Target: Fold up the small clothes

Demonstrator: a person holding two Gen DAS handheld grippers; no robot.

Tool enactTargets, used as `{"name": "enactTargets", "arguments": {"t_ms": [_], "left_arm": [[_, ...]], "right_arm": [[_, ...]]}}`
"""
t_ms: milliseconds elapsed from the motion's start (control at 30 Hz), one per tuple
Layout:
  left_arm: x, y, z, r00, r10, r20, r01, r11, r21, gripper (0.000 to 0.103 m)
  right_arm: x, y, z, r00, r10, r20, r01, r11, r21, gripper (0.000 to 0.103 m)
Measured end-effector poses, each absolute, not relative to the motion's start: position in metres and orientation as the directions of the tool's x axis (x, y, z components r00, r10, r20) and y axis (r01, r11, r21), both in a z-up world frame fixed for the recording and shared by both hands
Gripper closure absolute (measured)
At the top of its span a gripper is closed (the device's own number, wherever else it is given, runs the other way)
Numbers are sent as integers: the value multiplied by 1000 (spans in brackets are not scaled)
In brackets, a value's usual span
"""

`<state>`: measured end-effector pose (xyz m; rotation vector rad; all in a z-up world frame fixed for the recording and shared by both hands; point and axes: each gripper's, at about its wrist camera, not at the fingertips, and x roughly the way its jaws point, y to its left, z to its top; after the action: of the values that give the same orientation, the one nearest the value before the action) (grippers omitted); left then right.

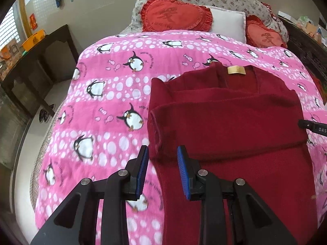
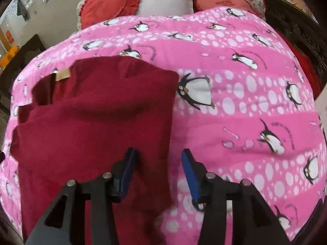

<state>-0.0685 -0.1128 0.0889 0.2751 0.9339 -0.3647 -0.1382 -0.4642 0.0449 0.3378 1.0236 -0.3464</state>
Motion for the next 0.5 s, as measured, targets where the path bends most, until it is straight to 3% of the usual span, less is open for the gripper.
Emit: {"name": "enactTargets", "arguments": {"t_ms": [333, 500], "left_arm": [[-118, -77, 92, 509, -225, -831, 430, 903, 19, 94], [-150, -56, 85, 437, -292, -851, 463, 884, -65, 94]], "right_arm": [[-223, -428, 57, 427, -74, -901, 324, 943, 76, 53], [-266, -423, 50, 423, -42, -905, 333, 936, 112, 45]]}}
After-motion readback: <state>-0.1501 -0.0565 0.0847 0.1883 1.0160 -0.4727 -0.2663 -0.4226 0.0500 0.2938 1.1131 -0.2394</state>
